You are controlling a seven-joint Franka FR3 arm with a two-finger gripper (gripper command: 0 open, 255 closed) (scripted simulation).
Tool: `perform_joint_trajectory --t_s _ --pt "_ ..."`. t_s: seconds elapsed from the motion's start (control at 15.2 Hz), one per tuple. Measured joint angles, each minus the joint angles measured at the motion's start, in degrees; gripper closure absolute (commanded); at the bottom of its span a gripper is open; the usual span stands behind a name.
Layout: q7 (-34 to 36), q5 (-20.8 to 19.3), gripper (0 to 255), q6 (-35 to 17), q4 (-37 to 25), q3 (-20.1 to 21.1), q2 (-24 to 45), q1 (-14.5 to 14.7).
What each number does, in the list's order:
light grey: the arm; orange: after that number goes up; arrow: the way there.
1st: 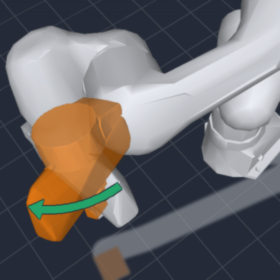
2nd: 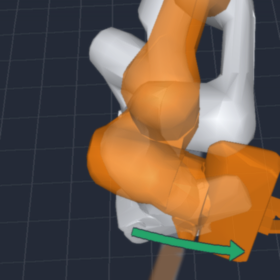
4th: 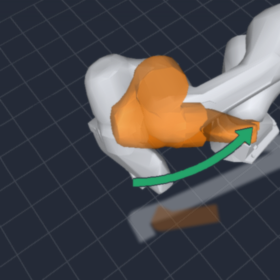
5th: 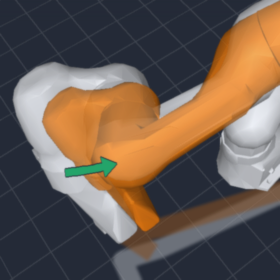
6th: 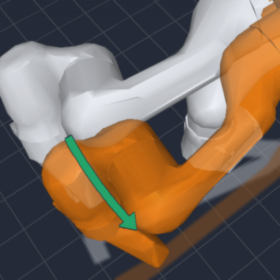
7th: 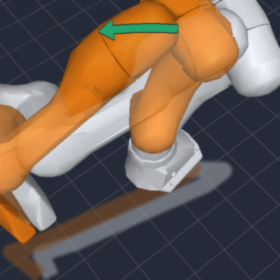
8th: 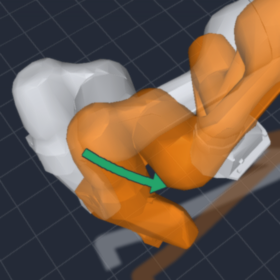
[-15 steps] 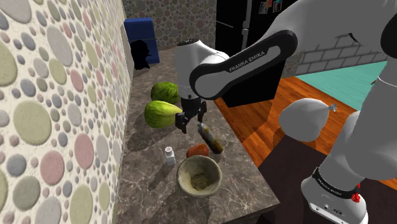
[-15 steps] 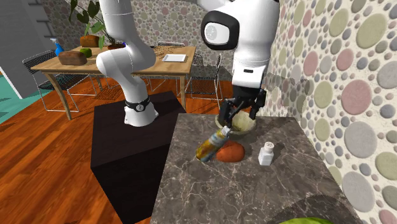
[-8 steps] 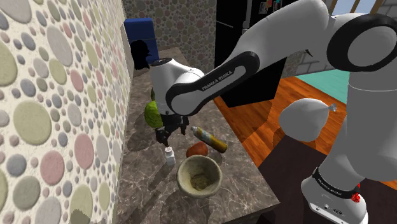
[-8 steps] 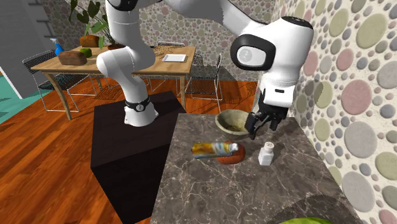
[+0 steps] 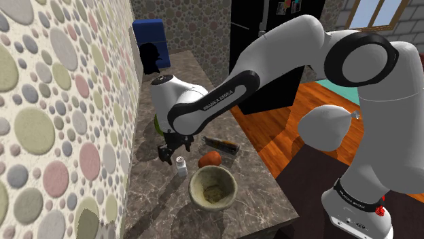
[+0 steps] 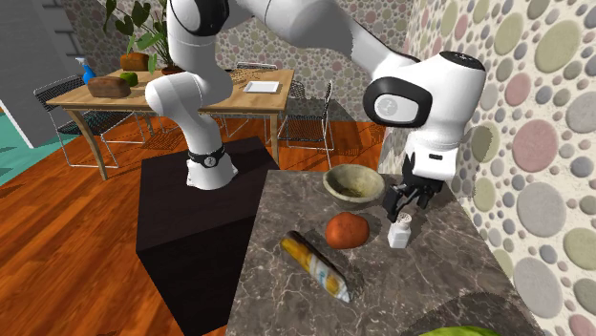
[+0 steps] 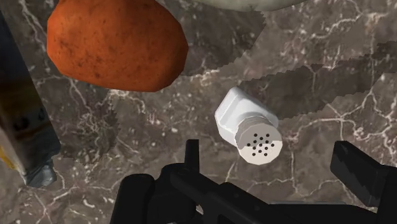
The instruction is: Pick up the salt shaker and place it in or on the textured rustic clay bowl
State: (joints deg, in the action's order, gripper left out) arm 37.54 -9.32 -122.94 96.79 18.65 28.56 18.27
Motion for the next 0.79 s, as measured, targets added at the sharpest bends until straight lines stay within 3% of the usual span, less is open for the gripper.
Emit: perform_joint_trajectory --t_s 0.59,0.66,0.79 --pt "0.33 -0.55 0 -2.1 0.72 -0.32 1.41 0.22" --pt "0.33 -0.55 255 -2.1 0.72 -0.32 1.41 0.22" --pt "0.33 -0.55 255 -2.1 0.72 -0.32 1.4 0.22"
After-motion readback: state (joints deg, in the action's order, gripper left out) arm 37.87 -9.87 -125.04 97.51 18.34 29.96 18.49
